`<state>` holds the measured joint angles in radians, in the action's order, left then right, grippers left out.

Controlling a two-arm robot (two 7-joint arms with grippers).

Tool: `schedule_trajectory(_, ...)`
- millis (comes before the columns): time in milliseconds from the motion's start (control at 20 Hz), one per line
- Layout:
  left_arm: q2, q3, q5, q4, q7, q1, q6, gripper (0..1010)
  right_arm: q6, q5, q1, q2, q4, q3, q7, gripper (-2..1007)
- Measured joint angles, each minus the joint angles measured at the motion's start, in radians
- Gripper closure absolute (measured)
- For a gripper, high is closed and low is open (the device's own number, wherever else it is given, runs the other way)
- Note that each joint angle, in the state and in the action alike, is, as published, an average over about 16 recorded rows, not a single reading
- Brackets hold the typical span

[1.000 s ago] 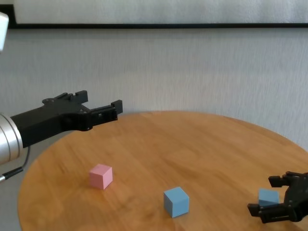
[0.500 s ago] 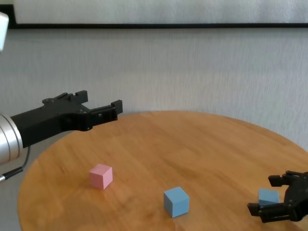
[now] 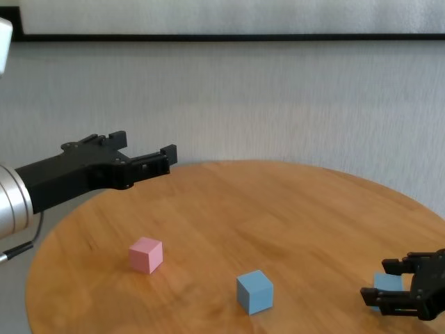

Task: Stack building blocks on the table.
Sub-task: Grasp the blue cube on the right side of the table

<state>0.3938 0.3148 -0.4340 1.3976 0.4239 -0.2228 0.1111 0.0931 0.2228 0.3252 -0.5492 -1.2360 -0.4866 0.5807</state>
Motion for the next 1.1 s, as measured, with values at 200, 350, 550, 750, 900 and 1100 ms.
schedule_trajectory(200, 0.0, 0.0, 0.0, 0.0, 0.0, 0.0, 0.0, 9, 0.0, 0.001, 0.0, 0.0, 0.0, 0.0, 0.0, 453)
schedule_trajectory(350, 0.0, 0.0, 0.0, 0.0, 0.0, 0.0, 0.0, 9, 0.001, 0.001, 0.0, -0.001, -0.001, -0.001, 0.0, 542)
schedule_trajectory(550, 0.0, 0.0, 0.0, 0.0, 0.0, 0.0, 0.0, 9, 0.001, 0.001, -0.001, -0.001, -0.001, -0.001, -0.001, 623)
schedule_trajectory(750, 0.0, 0.0, 0.0, 0.0, 0.0, 0.0, 0.0, 9, 0.001, 0.001, -0.001, -0.001, -0.001, -0.001, -0.001, 646)
schedule_trajectory(900, 0.0, 0.0, 0.0, 0.0, 0.0, 0.0, 0.0, 9, 0.001, 0.001, -0.001, -0.001, -0.001, -0.001, -0.001, 647)
schedule_trajectory(1100, 0.0, 0.0, 0.0, 0.0, 0.0, 0.0, 0.0, 9, 0.002, 0.001, -0.001, -0.001, -0.001, -0.001, -0.001, 647)
